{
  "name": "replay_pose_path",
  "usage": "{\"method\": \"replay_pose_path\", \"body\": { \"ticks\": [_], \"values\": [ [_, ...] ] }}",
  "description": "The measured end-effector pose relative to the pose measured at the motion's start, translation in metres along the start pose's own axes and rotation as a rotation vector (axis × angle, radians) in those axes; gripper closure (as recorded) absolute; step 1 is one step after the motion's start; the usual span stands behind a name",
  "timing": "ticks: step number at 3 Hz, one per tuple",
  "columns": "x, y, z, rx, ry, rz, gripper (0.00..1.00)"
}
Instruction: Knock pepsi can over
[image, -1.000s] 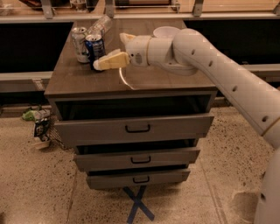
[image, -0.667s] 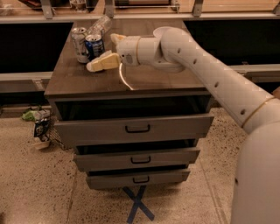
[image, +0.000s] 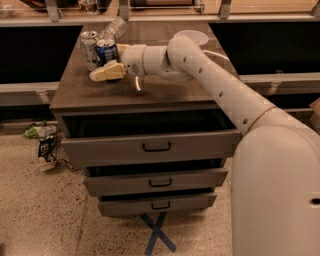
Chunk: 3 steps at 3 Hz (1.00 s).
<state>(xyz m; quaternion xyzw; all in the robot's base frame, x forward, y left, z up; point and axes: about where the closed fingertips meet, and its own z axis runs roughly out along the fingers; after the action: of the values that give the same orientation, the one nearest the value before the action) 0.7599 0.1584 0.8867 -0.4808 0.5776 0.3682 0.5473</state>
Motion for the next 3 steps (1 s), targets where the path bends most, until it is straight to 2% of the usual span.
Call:
{"method": "replay_pose_path", "body": {
  "ticks": [1, 2, 3],
  "values": [
    [0.002, -0.008, 0.002, -0.003, -0.001, -0.024, 0.38],
    [-0.012, -0.02, -0.021, 0.021, -0.008, -0.133, 0.61],
    [-0.038, -0.028, -0.053, 0.089, -0.015, -0.33, 0.85]
  ]
}}
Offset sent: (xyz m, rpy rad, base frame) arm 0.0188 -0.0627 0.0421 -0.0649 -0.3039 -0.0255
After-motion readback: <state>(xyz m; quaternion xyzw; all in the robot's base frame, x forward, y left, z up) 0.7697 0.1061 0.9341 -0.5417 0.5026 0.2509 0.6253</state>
